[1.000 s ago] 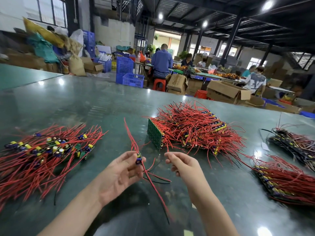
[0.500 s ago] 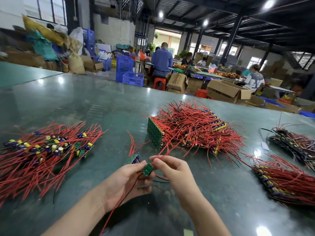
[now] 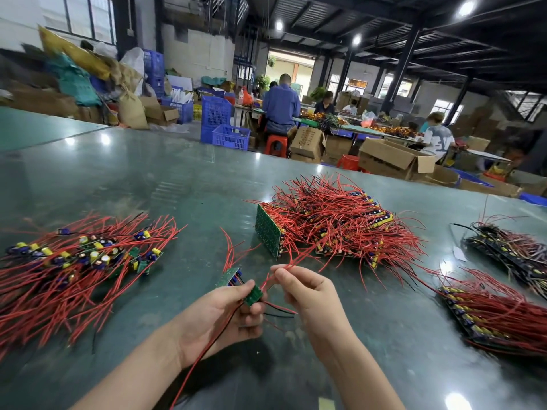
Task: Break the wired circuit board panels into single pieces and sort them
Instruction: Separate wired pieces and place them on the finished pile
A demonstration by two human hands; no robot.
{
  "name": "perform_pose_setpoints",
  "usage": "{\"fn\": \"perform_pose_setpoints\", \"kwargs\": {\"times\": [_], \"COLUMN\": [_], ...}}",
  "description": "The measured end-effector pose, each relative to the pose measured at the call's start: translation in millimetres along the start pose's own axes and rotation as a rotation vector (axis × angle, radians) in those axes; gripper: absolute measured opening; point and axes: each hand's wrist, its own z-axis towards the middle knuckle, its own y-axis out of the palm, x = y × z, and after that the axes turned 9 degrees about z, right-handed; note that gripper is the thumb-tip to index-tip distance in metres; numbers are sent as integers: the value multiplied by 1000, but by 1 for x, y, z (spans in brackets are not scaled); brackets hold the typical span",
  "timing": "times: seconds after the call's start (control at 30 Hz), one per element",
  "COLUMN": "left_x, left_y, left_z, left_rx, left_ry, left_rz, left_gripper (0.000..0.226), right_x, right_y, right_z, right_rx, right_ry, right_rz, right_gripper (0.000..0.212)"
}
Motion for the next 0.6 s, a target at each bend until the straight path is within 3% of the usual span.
{"fn": "perform_pose_setpoints", "kwargs": {"times": [0.1,0.27,0.43,0.6], "left_x": [0,-2,-2,17], "left_y": [-1,-1,-3,-2], "left_z": [0,2,2,-7], "left_rx": [10,-23,-28,107], "left_ry": [-16,-48,-24,10], "left_rz": [5,75,91,43], "left_gripper": [26,27,26,24], "right_x": [-1,-3,-4,-2], "right_y": [-5,-22,-26,-27], "right_z": [3,12,12,17], "right_rx": [53,159,163,163], "right_ry": [-7,-33,-39,60], "right_rz": [60,51,15,162], "right_gripper": [30,8,11,41]}}
